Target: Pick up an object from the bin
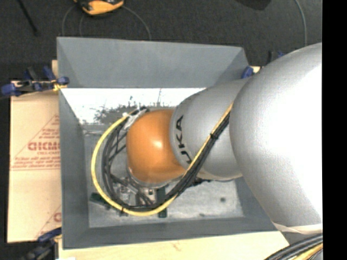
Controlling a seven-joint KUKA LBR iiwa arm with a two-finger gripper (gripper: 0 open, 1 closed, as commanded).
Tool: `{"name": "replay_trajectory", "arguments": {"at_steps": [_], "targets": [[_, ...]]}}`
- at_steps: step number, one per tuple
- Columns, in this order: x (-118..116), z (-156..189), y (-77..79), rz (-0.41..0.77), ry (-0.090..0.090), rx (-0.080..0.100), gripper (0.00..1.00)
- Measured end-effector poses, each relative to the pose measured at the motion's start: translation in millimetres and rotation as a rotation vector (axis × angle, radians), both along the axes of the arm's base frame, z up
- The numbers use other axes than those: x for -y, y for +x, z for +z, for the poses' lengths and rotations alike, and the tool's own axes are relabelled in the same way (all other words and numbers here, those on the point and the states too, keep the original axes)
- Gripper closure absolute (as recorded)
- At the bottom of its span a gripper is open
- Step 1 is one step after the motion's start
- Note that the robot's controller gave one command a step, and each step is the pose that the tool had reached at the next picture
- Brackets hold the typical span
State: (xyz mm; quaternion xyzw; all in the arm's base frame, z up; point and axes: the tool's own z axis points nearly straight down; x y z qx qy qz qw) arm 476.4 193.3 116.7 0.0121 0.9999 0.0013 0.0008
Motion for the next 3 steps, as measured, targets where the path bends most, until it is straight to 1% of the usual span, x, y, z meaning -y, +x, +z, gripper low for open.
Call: {"name": "replay_trajectory", "arguments": {"at_steps": [1,2,3], "targets": [[2.0,46.7,5.9,-0.004,-0.004,-0.007,1.0],[-2.6,168.7,6.7,-0.049,0.0,0.001,1.0],[-2.6,168.7,6.7,-0.05,0.0,0.001,1.0]]}}
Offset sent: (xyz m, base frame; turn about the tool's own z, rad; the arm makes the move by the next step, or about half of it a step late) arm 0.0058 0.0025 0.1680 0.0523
